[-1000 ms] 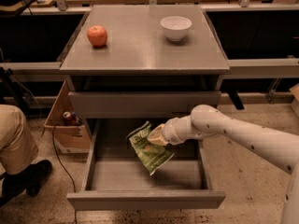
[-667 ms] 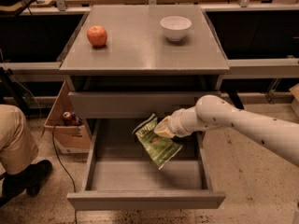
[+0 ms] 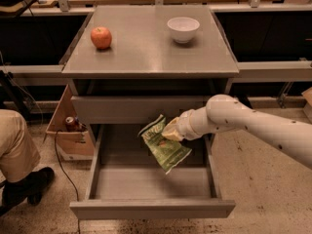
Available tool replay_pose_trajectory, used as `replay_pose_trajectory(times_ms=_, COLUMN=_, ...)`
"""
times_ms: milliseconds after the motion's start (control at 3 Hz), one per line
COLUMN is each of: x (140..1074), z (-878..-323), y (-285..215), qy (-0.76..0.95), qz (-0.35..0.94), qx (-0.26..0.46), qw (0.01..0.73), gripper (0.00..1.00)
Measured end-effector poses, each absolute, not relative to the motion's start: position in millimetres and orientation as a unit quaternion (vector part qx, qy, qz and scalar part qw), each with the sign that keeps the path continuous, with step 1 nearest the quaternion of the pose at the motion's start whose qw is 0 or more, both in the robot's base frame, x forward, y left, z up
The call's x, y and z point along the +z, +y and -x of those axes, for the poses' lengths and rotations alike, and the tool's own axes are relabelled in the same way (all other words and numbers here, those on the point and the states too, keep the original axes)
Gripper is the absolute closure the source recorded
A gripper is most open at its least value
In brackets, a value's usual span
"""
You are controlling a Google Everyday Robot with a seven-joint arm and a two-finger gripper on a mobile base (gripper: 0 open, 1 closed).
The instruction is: Pick green jalapeno chip bag from middle drawer and place on counter
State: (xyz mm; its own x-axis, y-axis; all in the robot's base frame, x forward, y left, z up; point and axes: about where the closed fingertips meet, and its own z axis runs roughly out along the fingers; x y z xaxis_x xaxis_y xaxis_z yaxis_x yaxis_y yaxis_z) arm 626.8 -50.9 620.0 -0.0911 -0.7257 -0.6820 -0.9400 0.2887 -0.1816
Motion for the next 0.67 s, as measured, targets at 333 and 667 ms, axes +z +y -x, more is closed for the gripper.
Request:
replay_pose_trajectory(times_ms=333, x=658, z=-621, y=-53, qy=0.713, qz=0.596, qx=0.124, qw=0.348, gripper=1.0)
replay_pose_trajectory(times_ms=667, x=704, z=-620, y=-55, qy=0.699, qz=0.617, qx=0.084, qw=0.351, gripper=1.0)
